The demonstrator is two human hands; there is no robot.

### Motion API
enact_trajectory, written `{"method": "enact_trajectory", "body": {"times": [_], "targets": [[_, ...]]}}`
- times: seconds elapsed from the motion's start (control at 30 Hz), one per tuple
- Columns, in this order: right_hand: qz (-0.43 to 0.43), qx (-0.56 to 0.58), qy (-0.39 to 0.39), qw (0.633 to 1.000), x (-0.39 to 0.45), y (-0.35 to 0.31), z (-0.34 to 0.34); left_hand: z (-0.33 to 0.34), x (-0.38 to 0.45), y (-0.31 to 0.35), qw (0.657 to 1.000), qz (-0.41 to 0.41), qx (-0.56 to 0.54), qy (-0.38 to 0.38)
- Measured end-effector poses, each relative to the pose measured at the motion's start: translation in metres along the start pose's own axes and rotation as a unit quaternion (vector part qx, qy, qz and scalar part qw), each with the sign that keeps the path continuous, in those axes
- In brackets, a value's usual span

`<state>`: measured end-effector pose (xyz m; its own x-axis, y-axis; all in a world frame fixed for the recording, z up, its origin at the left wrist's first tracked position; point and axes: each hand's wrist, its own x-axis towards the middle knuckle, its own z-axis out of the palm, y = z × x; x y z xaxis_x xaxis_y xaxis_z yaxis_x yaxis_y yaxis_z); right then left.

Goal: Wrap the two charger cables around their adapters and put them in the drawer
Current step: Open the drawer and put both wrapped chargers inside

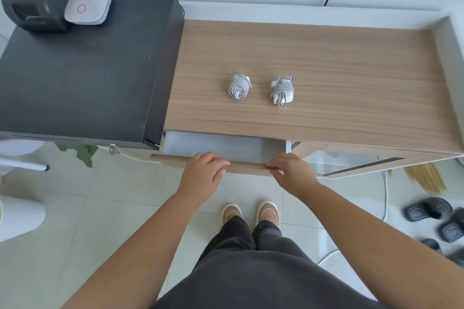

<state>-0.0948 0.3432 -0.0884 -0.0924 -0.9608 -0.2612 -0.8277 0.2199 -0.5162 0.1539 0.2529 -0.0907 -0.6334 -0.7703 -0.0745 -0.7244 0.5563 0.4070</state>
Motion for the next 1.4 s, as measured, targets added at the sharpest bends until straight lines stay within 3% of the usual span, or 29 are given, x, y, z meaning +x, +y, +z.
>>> {"method": "enact_trajectory", "body": {"times": [0.23,0.43,0.53,0.6,0.7,0.87,0.97,1.1,1.4], "targets": [[0.002,0.029,-0.02,0.999,-0.017,-0.005,0.002,-0.001,-0.009,0.011,0.997,-0.046,-0.057,-0.013],[0.033,0.12,0.129,0.984,0.022,-0.009,-0.038,-0.033,0.052,0.02,0.994,-0.033,-0.101,0.041],[0.072,0.106,0.195,0.972,0.065,-0.015,-0.075,-0.051,0.107,0.02,0.996,-0.019,-0.079,0.039],[0.082,0.033,0.175,0.981,0.094,-0.016,-0.096,-0.061,0.144,0.019,0.999,-0.009,-0.039,0.016],[0.077,-0.063,0.07,0.993,0.126,-0.016,-0.12,-0.072,0.187,0.018,1.0,-0.002,0.0,-0.016],[0.054,-0.166,-0.064,0.983,0.153,-0.01,-0.124,-0.078,0.222,0.017,0.987,0.031,0.076,-0.141],[0.055,-0.139,-0.065,0.987,0.156,-0.005,-0.119,-0.078,0.231,0.014,0.977,0.03,0.098,-0.185],[0.071,-0.059,-0.021,0.996,0.151,0.0,-0.111,-0.078,0.234,0.011,0.981,0.017,0.01,-0.191],[0.077,0.015,0.054,0.995,0.117,-0.008,-0.088,-0.067,0.208,0.008,0.992,0.01,-0.068,-0.105]]}}
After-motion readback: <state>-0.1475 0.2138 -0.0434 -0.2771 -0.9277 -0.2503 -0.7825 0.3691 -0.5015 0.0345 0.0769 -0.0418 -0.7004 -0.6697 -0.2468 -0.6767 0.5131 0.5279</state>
